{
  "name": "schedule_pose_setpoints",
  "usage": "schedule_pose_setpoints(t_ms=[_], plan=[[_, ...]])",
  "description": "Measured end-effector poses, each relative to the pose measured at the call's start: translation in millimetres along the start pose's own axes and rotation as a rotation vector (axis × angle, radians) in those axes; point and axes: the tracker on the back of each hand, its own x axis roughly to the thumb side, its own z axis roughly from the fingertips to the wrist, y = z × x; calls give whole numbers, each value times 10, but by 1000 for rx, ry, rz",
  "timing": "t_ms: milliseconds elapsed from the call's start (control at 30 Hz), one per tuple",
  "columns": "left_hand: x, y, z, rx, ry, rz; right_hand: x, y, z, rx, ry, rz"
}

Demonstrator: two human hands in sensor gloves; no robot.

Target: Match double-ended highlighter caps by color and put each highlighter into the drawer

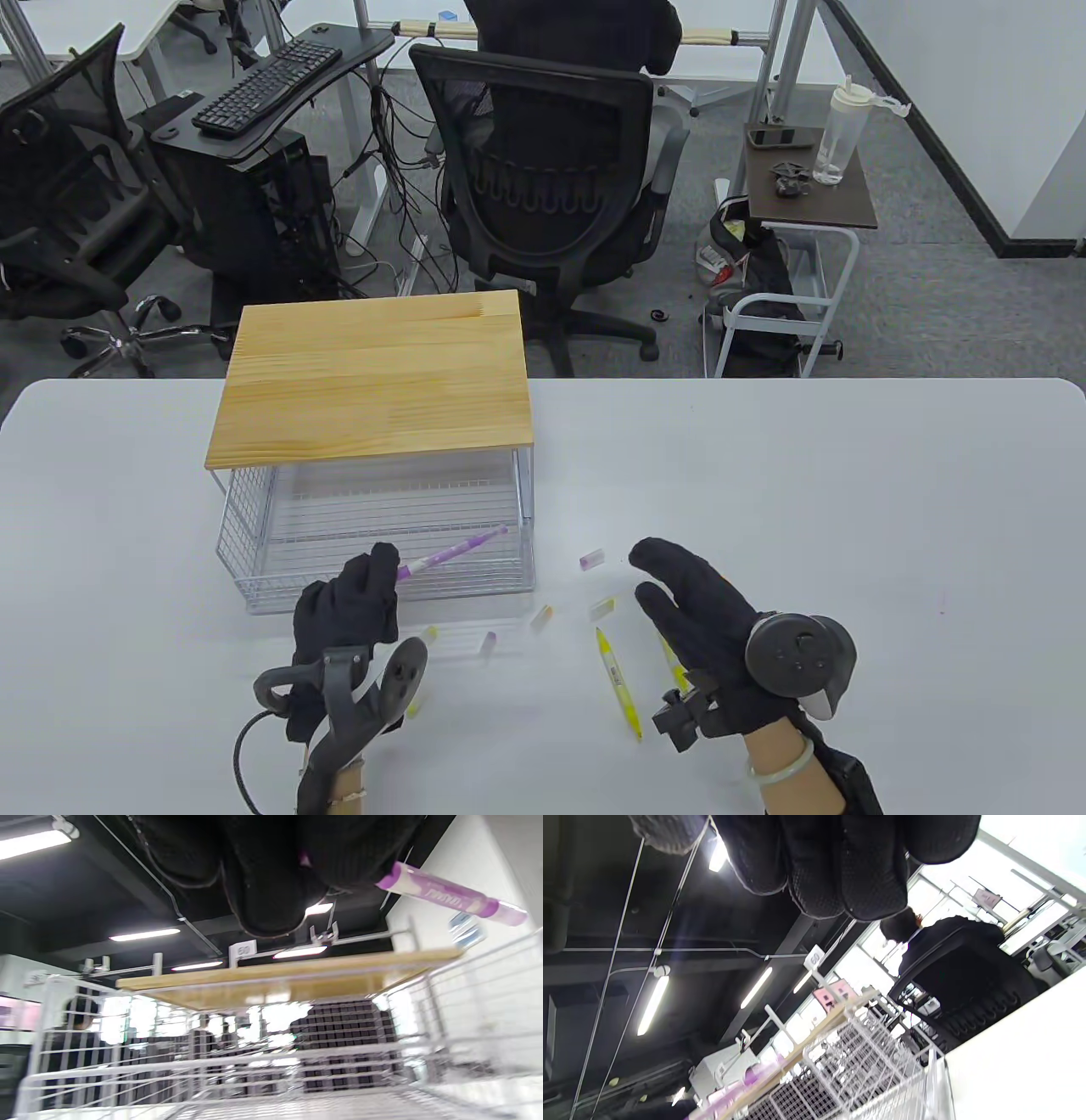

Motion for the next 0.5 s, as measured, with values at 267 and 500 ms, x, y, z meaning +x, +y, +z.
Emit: schedule_pose_setpoints(t_ms=[267, 500], plan=[[148, -351, -275, -175, 111, 27, -305, -455, 10, -108, 148, 53], [38, -351, 114, -154, -52, 62, -811, -594, -33, -23, 433, 237]])
